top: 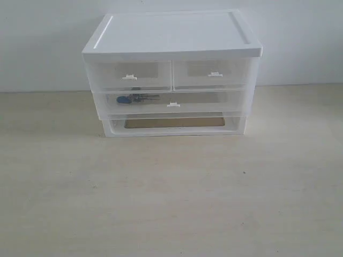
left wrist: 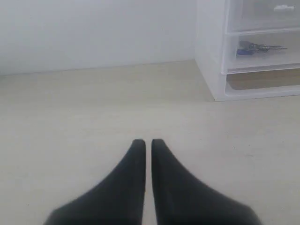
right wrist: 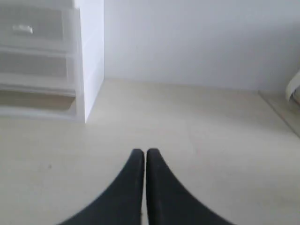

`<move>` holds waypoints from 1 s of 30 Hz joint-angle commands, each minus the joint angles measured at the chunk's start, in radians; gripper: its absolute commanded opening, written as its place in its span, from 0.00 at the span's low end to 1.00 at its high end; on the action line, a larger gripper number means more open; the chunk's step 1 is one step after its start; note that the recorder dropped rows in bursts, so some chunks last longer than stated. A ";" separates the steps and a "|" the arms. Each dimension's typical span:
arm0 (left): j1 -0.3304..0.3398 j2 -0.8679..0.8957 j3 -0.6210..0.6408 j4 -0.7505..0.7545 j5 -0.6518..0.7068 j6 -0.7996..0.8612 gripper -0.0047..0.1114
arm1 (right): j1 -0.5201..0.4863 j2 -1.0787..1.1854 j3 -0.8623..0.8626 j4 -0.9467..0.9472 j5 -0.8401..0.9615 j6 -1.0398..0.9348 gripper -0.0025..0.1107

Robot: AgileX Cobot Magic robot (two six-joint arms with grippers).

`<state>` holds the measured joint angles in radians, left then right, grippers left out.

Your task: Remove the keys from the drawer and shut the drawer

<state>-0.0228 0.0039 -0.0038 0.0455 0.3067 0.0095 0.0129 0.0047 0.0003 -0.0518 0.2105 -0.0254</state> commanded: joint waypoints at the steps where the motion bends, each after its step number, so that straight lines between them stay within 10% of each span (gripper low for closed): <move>1: 0.003 -0.004 0.004 -0.007 0.001 0.001 0.08 | -0.003 -0.005 0.000 -0.006 -0.223 -0.009 0.02; 13: 0.003 -0.004 0.004 -0.045 -0.500 0.007 0.08 | -0.003 -0.005 0.000 -0.015 -0.723 0.334 0.02; 30: 0.003 0.083 -0.102 0.137 -0.754 -0.446 0.08 | -0.003 0.436 -0.380 -0.414 -0.745 0.673 0.02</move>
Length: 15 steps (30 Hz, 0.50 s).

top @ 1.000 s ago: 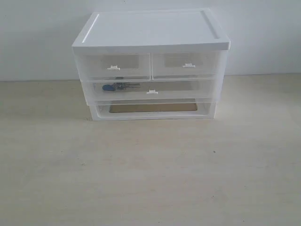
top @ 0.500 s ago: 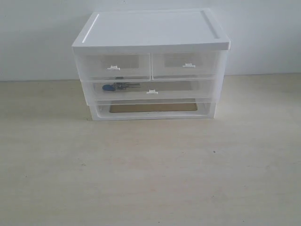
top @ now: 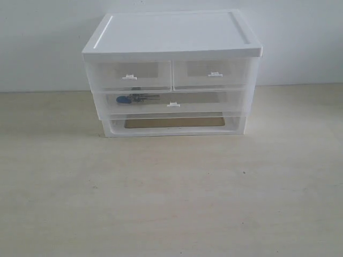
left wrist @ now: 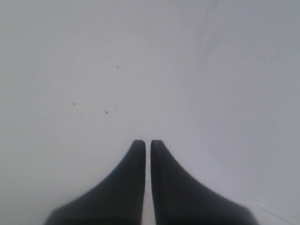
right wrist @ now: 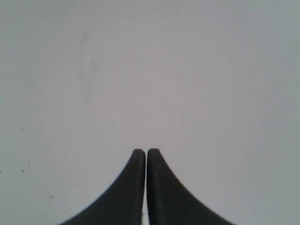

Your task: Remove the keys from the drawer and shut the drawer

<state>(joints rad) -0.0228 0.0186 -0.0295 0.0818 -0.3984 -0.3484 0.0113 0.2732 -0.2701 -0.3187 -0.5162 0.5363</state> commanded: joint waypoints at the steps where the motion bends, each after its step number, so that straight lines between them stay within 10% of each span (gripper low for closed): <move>1: 0.003 0.100 -0.100 0.125 -0.067 -0.118 0.08 | -0.001 0.219 -0.142 -0.186 -0.020 0.141 0.02; 15: 0.003 0.841 -0.335 0.626 -0.448 -0.376 0.08 | -0.001 0.809 -0.421 -0.726 -0.159 0.513 0.02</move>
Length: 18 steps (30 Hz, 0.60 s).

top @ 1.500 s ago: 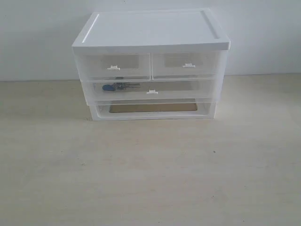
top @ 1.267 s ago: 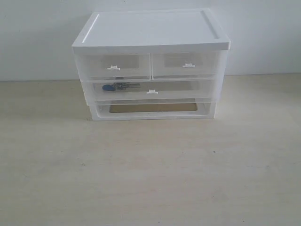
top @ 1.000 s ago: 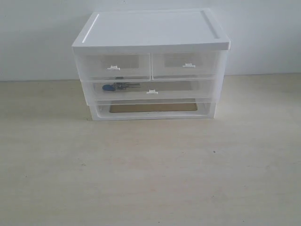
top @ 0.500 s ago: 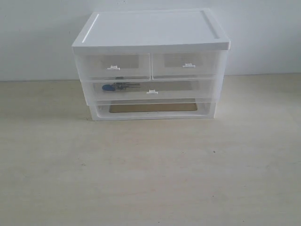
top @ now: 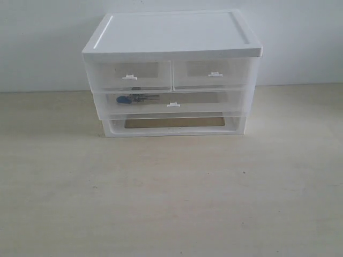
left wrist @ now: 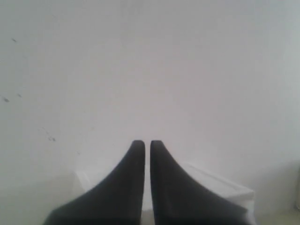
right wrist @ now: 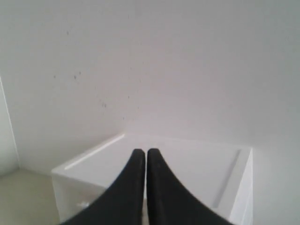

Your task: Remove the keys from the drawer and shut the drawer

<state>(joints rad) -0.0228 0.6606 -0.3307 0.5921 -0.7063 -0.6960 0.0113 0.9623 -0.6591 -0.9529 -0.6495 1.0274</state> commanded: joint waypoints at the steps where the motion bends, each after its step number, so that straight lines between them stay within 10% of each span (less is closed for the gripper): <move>1: 0.003 0.268 -0.040 0.116 -0.187 -0.002 0.08 | -0.001 0.162 -0.032 -0.092 -0.026 0.017 0.02; 18: -0.163 1.057 -0.356 0.316 -0.276 0.546 0.08 | 0.001 0.710 -0.231 -0.106 -0.133 0.042 0.02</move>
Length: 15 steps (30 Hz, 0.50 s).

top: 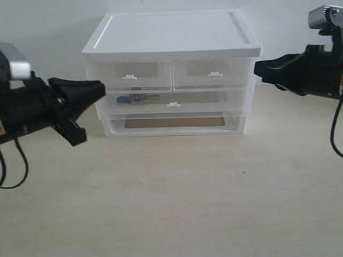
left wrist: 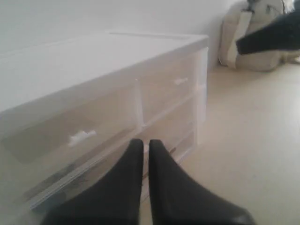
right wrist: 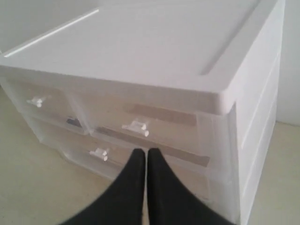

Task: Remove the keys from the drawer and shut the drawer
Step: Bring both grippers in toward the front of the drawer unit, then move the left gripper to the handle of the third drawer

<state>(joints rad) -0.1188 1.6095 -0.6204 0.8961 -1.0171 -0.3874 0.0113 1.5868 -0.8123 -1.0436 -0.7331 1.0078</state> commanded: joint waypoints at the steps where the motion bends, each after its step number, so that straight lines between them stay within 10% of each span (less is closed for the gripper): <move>1: -0.082 0.130 -0.080 0.000 0.043 0.284 0.08 | 0.001 0.109 -0.099 -0.029 -0.049 0.083 0.02; 15: -0.196 0.346 -0.345 -0.085 0.243 0.501 0.08 | 0.001 0.320 -0.266 -0.072 -0.045 0.145 0.02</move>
<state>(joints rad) -0.2932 1.9295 -0.9234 0.8172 -0.8310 0.0816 0.0113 1.9017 -1.0563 -1.1296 -0.7849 1.1523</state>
